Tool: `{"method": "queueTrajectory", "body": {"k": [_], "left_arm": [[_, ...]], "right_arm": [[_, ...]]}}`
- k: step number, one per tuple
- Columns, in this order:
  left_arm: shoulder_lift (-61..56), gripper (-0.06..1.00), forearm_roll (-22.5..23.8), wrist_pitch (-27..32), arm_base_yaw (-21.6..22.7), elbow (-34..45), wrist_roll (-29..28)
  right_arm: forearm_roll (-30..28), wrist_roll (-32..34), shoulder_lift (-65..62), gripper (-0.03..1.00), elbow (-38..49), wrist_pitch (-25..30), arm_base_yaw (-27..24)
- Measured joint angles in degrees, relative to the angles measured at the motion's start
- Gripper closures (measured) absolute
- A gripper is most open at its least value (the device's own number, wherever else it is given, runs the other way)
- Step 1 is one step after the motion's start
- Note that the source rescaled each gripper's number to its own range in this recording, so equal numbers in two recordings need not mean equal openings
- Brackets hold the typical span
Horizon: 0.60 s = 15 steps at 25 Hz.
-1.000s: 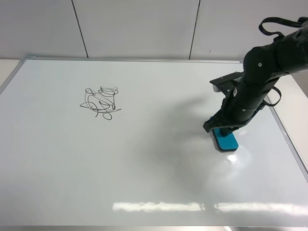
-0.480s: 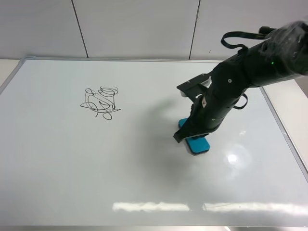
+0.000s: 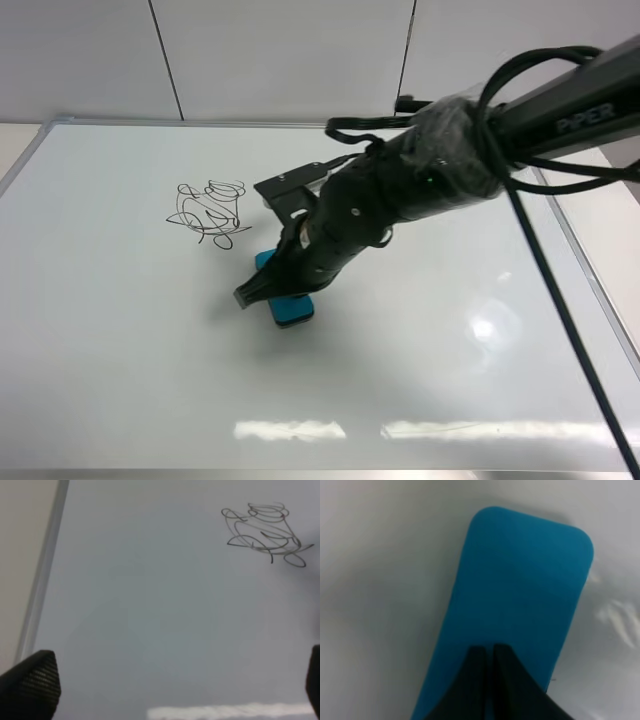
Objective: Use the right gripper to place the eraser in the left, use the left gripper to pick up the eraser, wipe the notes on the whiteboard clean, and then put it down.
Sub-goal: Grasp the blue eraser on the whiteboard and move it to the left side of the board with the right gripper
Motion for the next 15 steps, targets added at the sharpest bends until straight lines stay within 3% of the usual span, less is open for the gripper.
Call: {"method": "queueTrajectory", "body": {"k": [9, 15], "left_arm": [[0.0, -0.06, -0.1, 0.0, 0.0, 0.0, 0.0], [0.0, -0.06, -0.1, 0.0, 0.0, 0.0, 0.0]], "right_arm": [[2.8, 0.0, 9.0, 0.97, -20.0, 14.1, 4.2], [8.1, 2.0, 16.7, 0.97, -33.7, 19.3, 5.6]]}}
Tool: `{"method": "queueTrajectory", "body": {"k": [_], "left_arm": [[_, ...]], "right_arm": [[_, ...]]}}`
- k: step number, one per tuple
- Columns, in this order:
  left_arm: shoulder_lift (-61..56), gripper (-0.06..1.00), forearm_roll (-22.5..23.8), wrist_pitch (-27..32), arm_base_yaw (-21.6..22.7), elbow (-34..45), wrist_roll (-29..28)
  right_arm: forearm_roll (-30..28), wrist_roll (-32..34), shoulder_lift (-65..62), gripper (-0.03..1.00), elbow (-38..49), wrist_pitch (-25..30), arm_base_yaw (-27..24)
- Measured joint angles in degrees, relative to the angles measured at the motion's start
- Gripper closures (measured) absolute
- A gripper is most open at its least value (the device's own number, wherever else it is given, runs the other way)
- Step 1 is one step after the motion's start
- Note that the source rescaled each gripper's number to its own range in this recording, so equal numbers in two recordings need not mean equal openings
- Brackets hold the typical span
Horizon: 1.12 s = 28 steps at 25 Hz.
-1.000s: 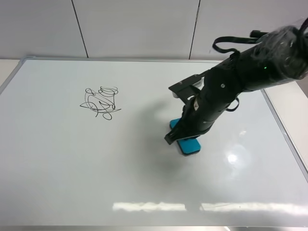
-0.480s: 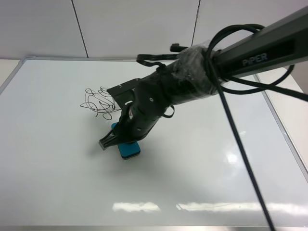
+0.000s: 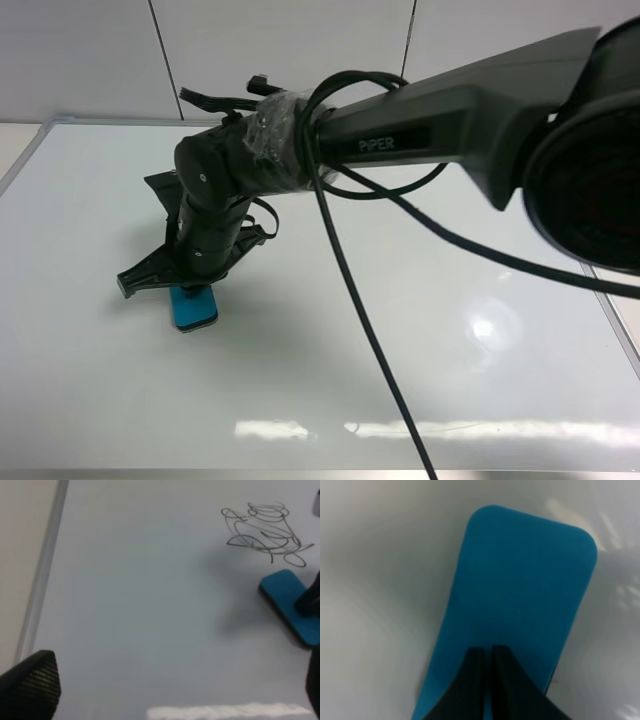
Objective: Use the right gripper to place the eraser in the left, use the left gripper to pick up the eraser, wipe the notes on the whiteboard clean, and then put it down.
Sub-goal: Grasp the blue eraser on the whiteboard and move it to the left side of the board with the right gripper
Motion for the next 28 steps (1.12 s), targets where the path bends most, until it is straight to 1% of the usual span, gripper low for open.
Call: {"method": "queueTrajectory", "body": {"k": [4, 6, 10, 12, 16, 25, 27, 28], "left_arm": [[0.0, -0.06, 0.0, 0.0, 0.0, 0.0, 0.0], [0.0, -0.06, 0.0, 0.0, 0.0, 0.0, 0.0], [0.0, -0.06, 0.0, 0.0, 0.0, 0.0, 0.0], [0.0, -0.06, 0.0, 0.0, 0.0, 0.0, 0.0], [0.0, -0.06, 0.0, 0.0, 0.0, 0.0, 0.0], [0.0, -0.06, 0.0, 0.0, 0.0, 0.0, 0.0], [0.0, -0.06, 0.0, 0.0, 0.0, 0.0, 0.0], [0.0, -0.06, 0.0, 0.0, 0.0, 0.0, 0.0]], "right_arm": [[0.6, 5.8, 3.4, 0.97, -6.5, 1.1, 1.5], [-0.5, 10.1, 4.3, 0.97, -8.4, 1.1, 2.4], [-3.5, 19.0, 5.0, 0.97, -9.7, 0.9, 3.2], [-4.0, 21.7, 5.0, 0.97, -9.7, 0.3, 3.3], [-4.3, 23.1, 5.0, 0.97, -9.7, -0.1, 3.4], [-5.3, 23.5, 3.7, 0.97, -9.2, -1.2, 3.5], [-5.3, 24.3, 3.6, 0.94, -9.1, -1.4, 3.5], [-5.3, 25.0, 3.4, 0.91, -9.0, -1.5, 3.6]]}}
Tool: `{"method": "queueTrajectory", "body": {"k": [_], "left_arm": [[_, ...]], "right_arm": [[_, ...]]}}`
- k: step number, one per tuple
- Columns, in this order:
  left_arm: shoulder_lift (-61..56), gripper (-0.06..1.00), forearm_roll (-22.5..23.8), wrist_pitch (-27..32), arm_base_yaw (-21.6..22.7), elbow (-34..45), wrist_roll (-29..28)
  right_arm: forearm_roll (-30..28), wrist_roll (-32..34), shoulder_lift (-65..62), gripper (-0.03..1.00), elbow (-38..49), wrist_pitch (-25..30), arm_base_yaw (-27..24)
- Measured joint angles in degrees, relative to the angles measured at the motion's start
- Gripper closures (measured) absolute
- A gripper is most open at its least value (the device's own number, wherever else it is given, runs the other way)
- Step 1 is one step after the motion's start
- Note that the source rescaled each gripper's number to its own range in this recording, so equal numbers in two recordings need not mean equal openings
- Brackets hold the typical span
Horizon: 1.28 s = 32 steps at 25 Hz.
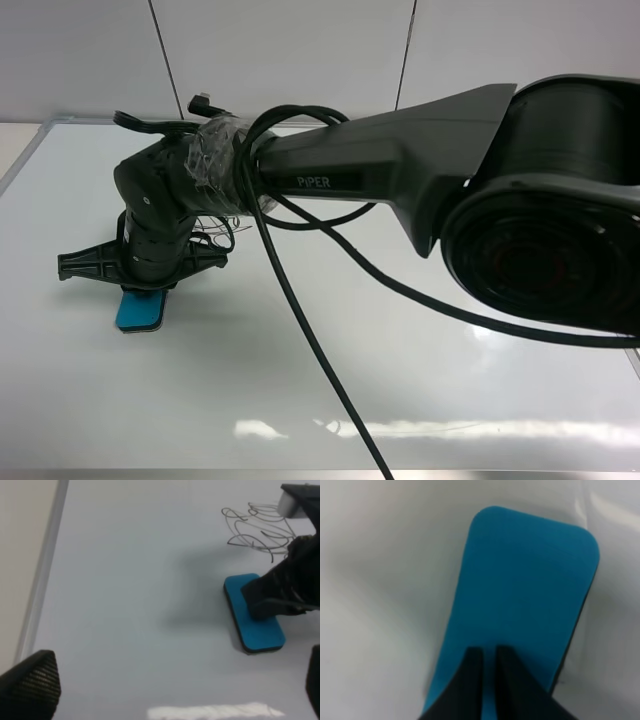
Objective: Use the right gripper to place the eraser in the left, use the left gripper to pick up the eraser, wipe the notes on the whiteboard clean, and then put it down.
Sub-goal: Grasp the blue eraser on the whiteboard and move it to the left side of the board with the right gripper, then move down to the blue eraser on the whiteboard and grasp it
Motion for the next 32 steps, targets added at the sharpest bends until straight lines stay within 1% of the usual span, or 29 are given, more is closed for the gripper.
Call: {"method": "queueTrajectory", "body": {"k": [3, 4, 6, 8, 9, 11, 12, 15, 19, 25, 29, 32], "left_arm": [[0.0, -0.06, 0.0, 0.0, 0.0, 0.0, 0.0], [0.0, -0.06, 0.0, 0.0, 0.0, 0.0, 0.0], [0.0, -0.06, 0.0, 0.0, 0.0, 0.0, 0.0], [0.0, -0.06, 0.0, 0.0, 0.0, 0.0, 0.0], [0.0, -0.06, 0.0, 0.0, 0.0, 0.0, 0.0], [0.0, -0.06, 0.0, 0.0, 0.0, 0.0, 0.0], [0.0, -0.06, 0.1, 0.0, 0.0, 0.0, 0.0], [0.0, -0.06, 0.0, 0.0, 0.0, 0.0, 0.0], [0.0, -0.06, 0.0, 0.0, 0.0, 0.0, 0.0], [0.0, -0.06, 0.0, 0.0, 0.0, 0.0, 0.0], [0.0, -0.06, 0.0, 0.0, 0.0, 0.0, 0.0], [0.0, -0.06, 0.0, 0.0, 0.0, 0.0, 0.0]], "right_arm": [[-0.8, 1.2, -0.5, 0.76, 0.0, 0.0, 0.1], [-1.3, 1.5, -0.6, 0.69, 0.0, 0.0, 0.1], [-2.6, 1.5, -1.0, 0.5, 0.0, 0.1, 0.1], [-4.2, 0.5, -1.7, 0.23, 0.2, 0.1, 0.1], [-4.5, -1.0, -1.9, 0.13, 0.2, 0.1, 0.1], [-4.0, -4.4, -2.4, 0.03, 0.5, -0.1, 0.1], [-3.4, -5.5, -2.5, 0.0, 0.7, -0.3, 0.1], [-1.6, -7.1, -3.0, -0.02, 0.7, -2.1, 0.1], [-1.3, -7.6, -3.7, -0.03, 0.7, -3.3, 0.1], [-1.4, -7.6, -3.7, -0.03, 0.7, -2.7, 0.1], [-4.6, -7.6, -5.1, -0.03, 0.7, 0.4, 0.1], [-9.1, -7.6, -7.5, -0.03, 0.7, 5.1, -0.7]]}}
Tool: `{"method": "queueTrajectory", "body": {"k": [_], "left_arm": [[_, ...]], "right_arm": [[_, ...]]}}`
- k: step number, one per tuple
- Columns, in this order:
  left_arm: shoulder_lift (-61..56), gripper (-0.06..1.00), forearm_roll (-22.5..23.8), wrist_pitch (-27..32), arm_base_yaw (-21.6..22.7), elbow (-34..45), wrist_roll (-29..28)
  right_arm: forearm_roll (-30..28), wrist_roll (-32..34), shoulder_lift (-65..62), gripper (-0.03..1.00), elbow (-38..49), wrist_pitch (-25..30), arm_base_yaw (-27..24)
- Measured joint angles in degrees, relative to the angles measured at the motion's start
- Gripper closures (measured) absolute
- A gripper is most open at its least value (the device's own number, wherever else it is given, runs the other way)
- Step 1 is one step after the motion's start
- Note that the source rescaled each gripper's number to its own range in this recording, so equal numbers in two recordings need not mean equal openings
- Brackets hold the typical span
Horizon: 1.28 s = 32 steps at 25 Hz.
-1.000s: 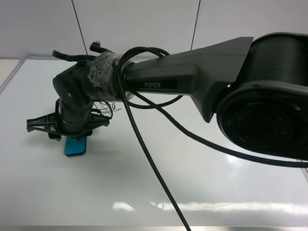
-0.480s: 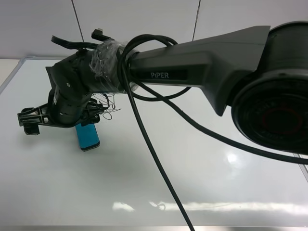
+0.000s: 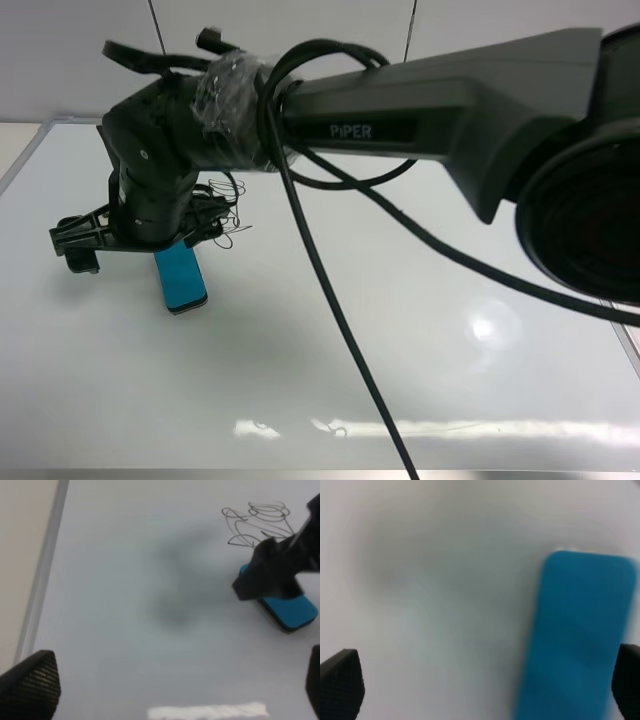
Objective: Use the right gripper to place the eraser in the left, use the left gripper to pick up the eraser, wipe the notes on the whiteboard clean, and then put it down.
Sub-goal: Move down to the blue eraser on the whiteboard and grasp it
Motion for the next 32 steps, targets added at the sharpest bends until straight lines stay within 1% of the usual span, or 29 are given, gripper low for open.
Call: {"method": "queueTrajectory", "body": {"k": [5, 7, 9, 11, 13, 15, 18, 21, 25, 28, 30, 32], "left_arm": [[0.0, -0.06, 0.0, 0.0, 0.0, 0.0, 0.0], [0.0, -0.06, 0.0, 0.0, 0.0, 0.0, 0.0], [0.0, -0.06, 0.0, 0.0, 0.0, 0.0, 0.0], [0.0, -0.06, 0.0, 0.0, 0.0, 0.0, 0.0], [0.0, -0.06, 0.0, 0.0, 0.0, 0.0, 0.0], [0.0, -0.06, 0.0, 0.0, 0.0, 0.0, 0.0], [0.0, -0.06, 0.0, 0.0, 0.0, 0.0, 0.0], [0.0, -0.06, 0.0, 0.0, 0.0, 0.0, 0.0], [0.0, -0.06, 0.0, 0.0, 0.0, 0.0, 0.0], [0.0, -0.06, 0.0, 0.0, 0.0, 0.0, 0.0], [0.0, -0.06, 0.0, 0.0, 0.0, 0.0, 0.0], [0.0, -0.06, 0.0, 0.0, 0.0, 0.0, 0.0]], "right_arm": [[-9.6, -0.7, -6.0, -0.03, 0.1, 10.6, -1.3], [-12.5, -1.4, -9.1, -0.03, 1.5, 12.4, -1.8], [-14.1, -1.7, -13.0, -0.03, 4.3, 12.7, -2.7], [-14.2, -2.7, -18.1, -0.03, 8.6, 12.2, -4.3], [-14.2, -4.1, -23.5, -0.03, 14.6, 10.8, -6.2], [-14.2, -5.7, -30.2, -0.03, 20.7, 9.4, -8.3], [-14.3, -8.3, -41.7, -0.03, 29.7, 8.7, -11.4], [-14.3, -10.5, -52.7, -0.03, 35.7, 10.0, -14.6], [-16.5, -12.7, -67.5, -0.03, 40.2, 15.5, -16.6], [-18.5, -13.4, -77.3, -0.03, 40.6, 21.2, -16.7], [-19.1, -14.1, -83.5, -0.03, 40.6, 25.2, -16.7], [-19.3, -15.0, -88.7, -0.03, 41.2, 28.1, -16.7]]}}
